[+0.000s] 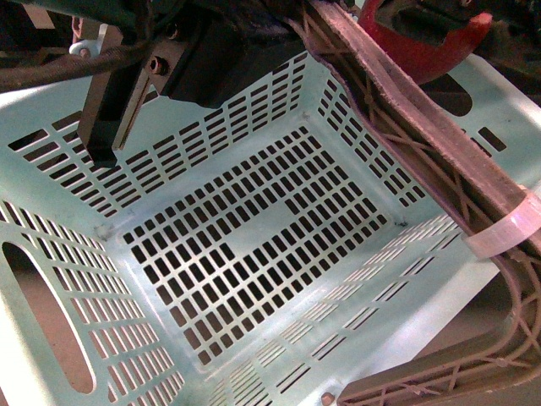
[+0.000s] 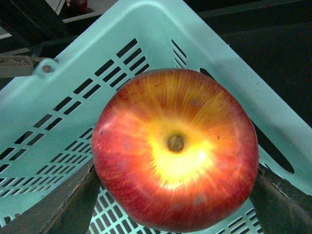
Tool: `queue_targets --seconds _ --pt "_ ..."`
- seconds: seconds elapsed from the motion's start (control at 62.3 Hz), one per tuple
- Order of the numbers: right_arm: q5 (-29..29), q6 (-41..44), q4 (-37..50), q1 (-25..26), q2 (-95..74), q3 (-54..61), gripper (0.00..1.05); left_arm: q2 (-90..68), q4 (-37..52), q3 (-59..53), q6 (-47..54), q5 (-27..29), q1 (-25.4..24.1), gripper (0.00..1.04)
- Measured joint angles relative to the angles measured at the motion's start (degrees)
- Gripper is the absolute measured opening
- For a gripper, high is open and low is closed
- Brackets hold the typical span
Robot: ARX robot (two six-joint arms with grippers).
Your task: Pick apple with right arm and hold basket with left
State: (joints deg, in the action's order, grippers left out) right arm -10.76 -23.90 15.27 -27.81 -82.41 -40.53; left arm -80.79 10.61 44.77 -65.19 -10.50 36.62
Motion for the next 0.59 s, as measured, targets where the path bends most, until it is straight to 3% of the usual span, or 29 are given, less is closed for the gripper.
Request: queue_targets --seconds 0.08,0.257,0.594 --pt "-0.7 -0.57 0.0 0.04 0.26 0.0 0.97 0.0 0.0 0.0 0.0 0.0 0.0 0.08" --pt "-3.78 -0.48 -0.48 1.6 3.3 1.05 0.96 -0.22 -0.02 0.0 0.5 0.35 0.0 0.08" --pt "-14.08 3.23 -6.27 10.43 18.16 7.78 0.95 -0.24 -0.02 0.02 0.13 0.13 0.0 0.08"
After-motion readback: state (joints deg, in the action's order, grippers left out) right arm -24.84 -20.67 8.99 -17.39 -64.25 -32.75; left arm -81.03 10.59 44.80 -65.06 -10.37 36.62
